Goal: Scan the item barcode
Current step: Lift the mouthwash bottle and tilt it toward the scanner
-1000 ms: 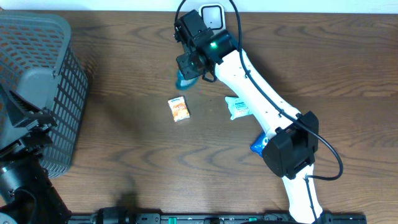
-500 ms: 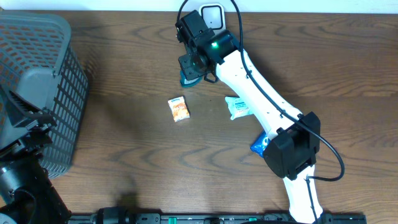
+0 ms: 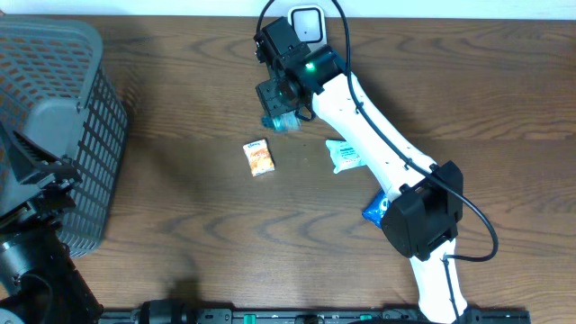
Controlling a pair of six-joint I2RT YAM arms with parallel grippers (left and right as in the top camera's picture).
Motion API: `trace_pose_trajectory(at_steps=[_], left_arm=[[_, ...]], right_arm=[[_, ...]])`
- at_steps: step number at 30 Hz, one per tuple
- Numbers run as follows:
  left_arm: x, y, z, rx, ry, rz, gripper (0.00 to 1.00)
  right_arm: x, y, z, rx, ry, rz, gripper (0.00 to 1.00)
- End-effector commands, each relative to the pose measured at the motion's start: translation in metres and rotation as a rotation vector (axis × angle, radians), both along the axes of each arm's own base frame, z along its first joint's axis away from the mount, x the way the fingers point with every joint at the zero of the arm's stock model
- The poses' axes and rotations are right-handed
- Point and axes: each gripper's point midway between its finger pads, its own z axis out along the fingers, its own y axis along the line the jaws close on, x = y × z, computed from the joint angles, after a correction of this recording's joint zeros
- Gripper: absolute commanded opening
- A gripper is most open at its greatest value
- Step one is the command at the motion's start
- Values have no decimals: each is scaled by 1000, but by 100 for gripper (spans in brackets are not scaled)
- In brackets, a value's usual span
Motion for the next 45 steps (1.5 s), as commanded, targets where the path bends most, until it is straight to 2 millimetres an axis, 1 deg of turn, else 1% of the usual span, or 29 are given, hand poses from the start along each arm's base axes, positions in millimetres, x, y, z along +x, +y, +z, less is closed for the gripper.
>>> trace_pose_trajectory(at_steps=[1, 4, 7, 8, 9, 12, 14, 17, 20, 24, 27, 30, 35, 39, 42, 45], left_arm=[[-1, 1, 0, 11, 0, 11, 98], [-1, 1, 0, 11, 1, 11, 98], [-1, 1, 0, 11, 1, 11, 98], [-1, 1, 0, 11, 1, 11, 98], [-1, 1, 0, 11, 1, 11, 98], [-1, 1, 0, 11, 1, 11, 98], [-1, 1, 0, 11, 1, 11, 98], [-1, 1, 0, 10, 0, 11, 98], [-1, 1, 0, 10, 0, 11, 98], [-1, 1, 0, 11, 1, 11, 98], [-1, 1, 0, 11, 0, 11, 98], [-1, 1, 0, 11, 0, 11, 98], [-1, 1, 0, 10, 1, 11, 98], [-1, 1, 0, 11, 1, 11, 98], [-1, 1, 0, 11, 1, 11, 98], [-1, 1, 0, 11, 1, 11, 98]], right_arm=[[-2, 0, 18, 19, -35, -4, 62], [-3, -1, 17, 15, -29, -4, 64], [-11, -7, 12, -12, 10, -5, 76], [-16, -11, 9, -28, 34, -8, 82], [-23, -17, 5, -51, 66, -9, 85], [-38, -28, -4, -97, 140, -1, 99], [-48, -32, -12, -136, 186, 45, 99], [-55, -37, -28, -182, 238, 69, 99], [-59, -39, -50, -226, 289, 89, 99], [-63, -43, -90, -289, 372, 93, 99], [-65, -44, -111, -318, 407, 116, 99], [-66, -44, -126, -340, 429, 140, 99], [-64, -44, -148, -357, 446, 147, 99], [-60, -40, -157, -349, 435, 147, 99], [-57, -38, -158, -341, 422, 146, 98], [-54, -36, -158, -333, 414, 142, 92]])
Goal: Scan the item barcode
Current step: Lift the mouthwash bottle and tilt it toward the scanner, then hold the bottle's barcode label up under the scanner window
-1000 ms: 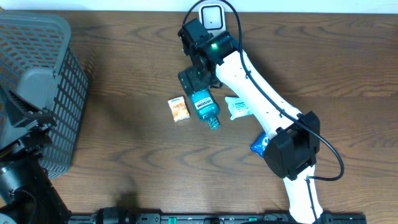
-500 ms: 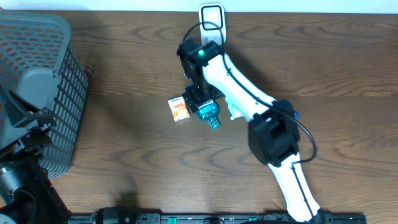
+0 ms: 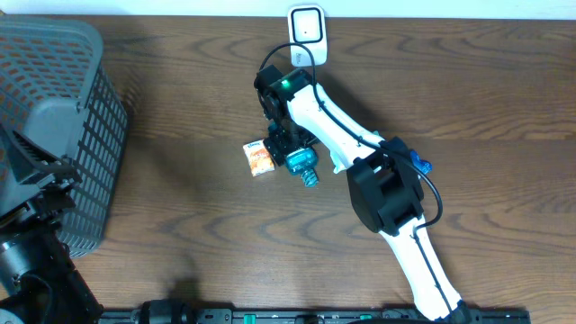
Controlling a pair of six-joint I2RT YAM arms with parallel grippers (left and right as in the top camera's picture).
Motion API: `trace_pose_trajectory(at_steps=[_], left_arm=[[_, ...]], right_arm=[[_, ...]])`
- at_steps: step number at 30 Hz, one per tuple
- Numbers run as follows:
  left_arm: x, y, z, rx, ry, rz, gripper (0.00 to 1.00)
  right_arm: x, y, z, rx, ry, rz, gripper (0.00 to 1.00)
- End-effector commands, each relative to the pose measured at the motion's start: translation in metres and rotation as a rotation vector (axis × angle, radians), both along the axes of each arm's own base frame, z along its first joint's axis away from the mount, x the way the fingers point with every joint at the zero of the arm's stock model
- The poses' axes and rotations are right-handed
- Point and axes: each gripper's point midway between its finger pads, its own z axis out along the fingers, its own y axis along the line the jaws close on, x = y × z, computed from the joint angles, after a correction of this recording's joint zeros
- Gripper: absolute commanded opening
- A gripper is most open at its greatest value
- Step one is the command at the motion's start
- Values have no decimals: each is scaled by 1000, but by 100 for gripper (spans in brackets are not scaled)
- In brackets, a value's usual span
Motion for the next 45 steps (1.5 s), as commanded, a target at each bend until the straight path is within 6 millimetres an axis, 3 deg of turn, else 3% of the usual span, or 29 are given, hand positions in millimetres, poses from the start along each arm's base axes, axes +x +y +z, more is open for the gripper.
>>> trace_pose_trajectory(at_steps=[1, 7, 12, 17, 19, 22, 23, 30, 32, 35, 38, 45], left_arm=[[-1, 1, 0, 10, 3, 11, 98], [-1, 1, 0, 10, 3, 11, 98], [-1, 1, 0, 10, 3, 11, 98], [-1, 1, 0, 10, 3, 11, 98], [-1, 1, 0, 10, 3, 11, 98], [-1, 1, 0, 10, 3, 11, 98], [-1, 1, 0, 10, 3, 11, 98], [-1, 1, 0, 10, 3, 11, 98], [-1, 1, 0, 10, 3, 11, 98], [-1, 1, 0, 10, 3, 10, 98], [-1, 1, 0, 10, 3, 11, 98], [-1, 1, 0, 10, 3, 10, 98]], right_arm=[[-1, 3, -9, 0, 9, 10, 86], [-2, 5, -11, 12, 13, -30, 58], [-13, 10, -10, 45, 71, -36, 51], [-33, -1, -2, 3, 158, -43, 40], [-38, -5, 2, -13, 179, -45, 48], [-36, -4, 2, -7, 172, -45, 75], [-35, -3, 0, -3, 166, -45, 79], [-60, -20, -23, -71, 254, -48, 89], [-69, -27, -37, -89, 277, -56, 84], [-84, -36, -53, -112, 321, -73, 65], [-94, -42, -56, -131, 355, -76, 46], [-95, -35, -31, -118, 395, -87, 39]])
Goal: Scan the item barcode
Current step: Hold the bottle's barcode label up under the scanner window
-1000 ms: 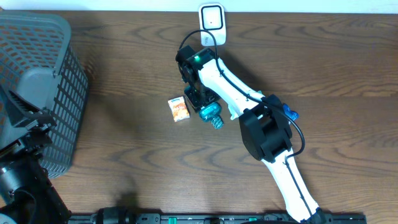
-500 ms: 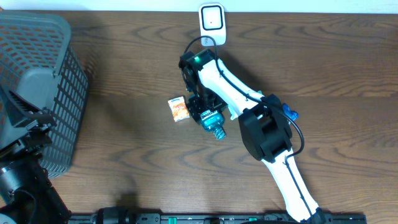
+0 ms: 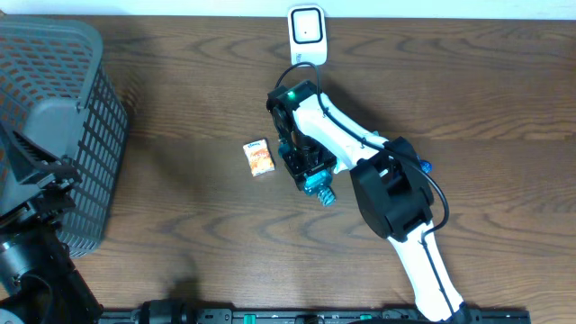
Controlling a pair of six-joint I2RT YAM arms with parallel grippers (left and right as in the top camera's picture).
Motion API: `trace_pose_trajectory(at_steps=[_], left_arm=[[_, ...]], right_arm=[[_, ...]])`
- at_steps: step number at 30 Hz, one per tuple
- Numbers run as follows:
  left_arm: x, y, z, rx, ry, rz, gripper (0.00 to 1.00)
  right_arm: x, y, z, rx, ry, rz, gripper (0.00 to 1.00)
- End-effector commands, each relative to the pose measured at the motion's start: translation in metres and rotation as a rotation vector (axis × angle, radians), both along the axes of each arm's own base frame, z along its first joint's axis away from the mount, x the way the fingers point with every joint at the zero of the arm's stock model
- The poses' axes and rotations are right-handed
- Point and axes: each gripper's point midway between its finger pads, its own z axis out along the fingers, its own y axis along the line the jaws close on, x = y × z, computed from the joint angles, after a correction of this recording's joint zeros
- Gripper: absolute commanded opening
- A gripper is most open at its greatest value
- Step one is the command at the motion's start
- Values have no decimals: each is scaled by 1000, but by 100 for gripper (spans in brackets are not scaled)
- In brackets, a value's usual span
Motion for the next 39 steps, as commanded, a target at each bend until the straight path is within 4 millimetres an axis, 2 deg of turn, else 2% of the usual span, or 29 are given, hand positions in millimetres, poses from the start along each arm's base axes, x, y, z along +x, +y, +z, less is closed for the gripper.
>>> trace_pose_trajectory(at_steps=[1, 6, 7, 8, 12, 17, 21, 27, 32, 35, 39], left_arm=[[-1, 1, 0, 10, 3, 11, 98], [-1, 1, 0, 1, -3, 7, 98], [-1, 1, 0, 0, -3, 7, 98], [-1, 1, 0, -3, -5, 6, 98], [-1, 1, 0, -3, -4, 6, 98], [1, 1, -2, -3, 1, 6, 98], [5, 2, -9, -34, -3, -4, 98], [7, 2, -12, -54, -6, -9, 98], [7, 2, -12, -54, -4, -9, 98], [8, 2, -15, -56, 9, -8, 98], [11, 2, -28, -62, 66, -7, 98]], right_arm=[[-22, 2, -18, -16, 146, -24, 39], [-24, 2, 24, -36, 182, -28, 42], [-24, 4, 27, -24, 181, -28, 37], [-26, 10, 33, 10, 187, -34, 45], [-33, 23, 40, 98, 233, -41, 51], [-37, 39, 50, 242, 305, -77, 46], [-34, 50, 69, 383, 346, -133, 43], [-12, 56, 114, 673, 382, -236, 45], [21, 61, 168, 1097, 393, -301, 46], [42, 56, 194, 1303, 354, -313, 46], [51, 56, 212, 1463, 290, -264, 47]])
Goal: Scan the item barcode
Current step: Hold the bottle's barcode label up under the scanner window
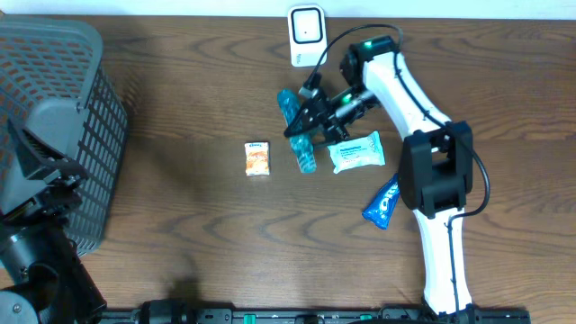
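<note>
A teal bottle [305,159] lies lengthwise on the table, below the white scanner [306,24] at the back edge. My right gripper [304,124] reaches in from the right over the bottle's middle. Its dark fingers [295,129] look spread, so it appears open, with the bottle lying under them. The left arm [31,261] is folded at the front left, its gripper [47,169] a dark shape beside the basket; whether that one is open or shut does not show.
A small orange packet [257,158] lies left of the bottle. A white wipes pack [357,151] lies right of it, and a blue packet [382,202] nearer the front. A grey mesh basket [63,117] fills the left side.
The right gripper was front-right of the orange packet with the bottle upright in it. Now the arm is swung back and right, and the bottle lies flat on the table under spread fingers.
The right gripper first held the bottle near the scanner at the back. It then had it beside the orange packet, then further toward the front. Now the bottle lies on the table between the orange packet and the wipes pack.
</note>
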Controlling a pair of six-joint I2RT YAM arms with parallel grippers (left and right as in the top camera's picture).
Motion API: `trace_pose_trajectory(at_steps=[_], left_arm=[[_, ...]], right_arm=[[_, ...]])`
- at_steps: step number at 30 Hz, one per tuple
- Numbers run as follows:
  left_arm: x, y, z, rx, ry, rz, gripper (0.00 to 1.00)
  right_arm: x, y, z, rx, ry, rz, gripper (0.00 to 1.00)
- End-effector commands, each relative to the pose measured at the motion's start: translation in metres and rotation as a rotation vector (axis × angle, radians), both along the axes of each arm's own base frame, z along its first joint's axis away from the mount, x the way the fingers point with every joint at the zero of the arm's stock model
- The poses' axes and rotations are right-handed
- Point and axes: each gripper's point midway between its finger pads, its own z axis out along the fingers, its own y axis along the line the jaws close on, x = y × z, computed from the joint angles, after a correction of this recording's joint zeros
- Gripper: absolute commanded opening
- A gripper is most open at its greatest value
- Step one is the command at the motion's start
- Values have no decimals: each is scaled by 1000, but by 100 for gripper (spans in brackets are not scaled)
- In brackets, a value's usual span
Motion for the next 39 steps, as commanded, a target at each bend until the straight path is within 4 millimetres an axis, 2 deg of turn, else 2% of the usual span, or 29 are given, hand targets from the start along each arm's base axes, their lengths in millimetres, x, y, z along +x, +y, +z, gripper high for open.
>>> trace_pose_trajectory(at_steps=[1, 9, 18, 26, 33, 39], left_arm=[[2, 1, -13, -13, 51, 5, 98], [6, 2, -41, -25, 172, 6, 98], [5, 2, -76, -41, 327, 7, 98], [2, 1, -100, -52, 431, 7, 98], [-2, 1, -114, -59, 494, 7, 98], [-4, 1, -123, -63, 534, 7, 98]], right_arm=[[10, 17, 68, 338, -168, -54, 47], [0, 38, 84, 459, -222, -30, 48], [-36, 74, 84, 667, -622, 160, 43], [-62, 105, 85, 794, -798, 278, 40], [-66, 110, 97, 811, -815, 294, 36], [-57, 101, 101, 787, -802, 266, 36]])
